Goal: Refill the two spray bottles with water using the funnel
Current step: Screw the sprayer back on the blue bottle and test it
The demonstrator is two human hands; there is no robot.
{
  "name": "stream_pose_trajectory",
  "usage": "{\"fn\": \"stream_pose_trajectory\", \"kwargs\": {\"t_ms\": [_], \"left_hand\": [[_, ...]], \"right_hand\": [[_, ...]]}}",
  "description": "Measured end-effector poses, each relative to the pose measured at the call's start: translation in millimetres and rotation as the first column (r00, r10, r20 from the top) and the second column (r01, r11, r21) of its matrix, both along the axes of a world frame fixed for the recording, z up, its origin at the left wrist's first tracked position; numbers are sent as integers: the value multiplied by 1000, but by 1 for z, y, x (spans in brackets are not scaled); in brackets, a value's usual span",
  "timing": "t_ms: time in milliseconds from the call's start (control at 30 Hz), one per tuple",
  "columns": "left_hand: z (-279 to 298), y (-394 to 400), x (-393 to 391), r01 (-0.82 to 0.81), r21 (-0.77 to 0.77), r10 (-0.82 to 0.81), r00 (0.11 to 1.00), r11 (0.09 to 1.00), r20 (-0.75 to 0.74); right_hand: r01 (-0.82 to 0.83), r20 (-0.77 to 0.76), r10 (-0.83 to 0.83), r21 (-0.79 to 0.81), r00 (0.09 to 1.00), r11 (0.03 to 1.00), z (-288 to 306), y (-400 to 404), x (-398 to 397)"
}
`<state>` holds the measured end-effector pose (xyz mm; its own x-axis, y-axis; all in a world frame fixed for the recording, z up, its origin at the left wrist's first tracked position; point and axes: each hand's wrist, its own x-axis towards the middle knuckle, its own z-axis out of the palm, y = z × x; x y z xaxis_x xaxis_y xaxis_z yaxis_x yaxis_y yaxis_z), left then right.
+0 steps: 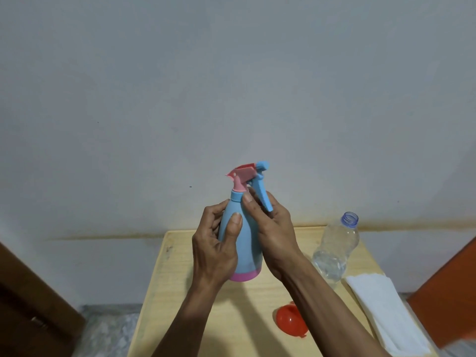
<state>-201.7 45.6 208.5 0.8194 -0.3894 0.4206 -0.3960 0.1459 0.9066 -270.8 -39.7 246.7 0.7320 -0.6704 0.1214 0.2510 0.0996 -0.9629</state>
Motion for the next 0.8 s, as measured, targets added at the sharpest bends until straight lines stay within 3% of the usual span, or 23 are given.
{"fn": "stream_pose_trajectory", "kwargs": {"t_ms": [500, 800], "left_hand": [[3, -1, -1, -2, 28, 3, 1000, 1000, -22], [1, 2, -2, 11, 63, -11, 1000, 998, -6]], "right_hand": [[-45, 23, 45, 36, 999, 998, 5, -4, -2], [-52, -10, 51, -164, 999, 985, 8, -15, -7]]}}
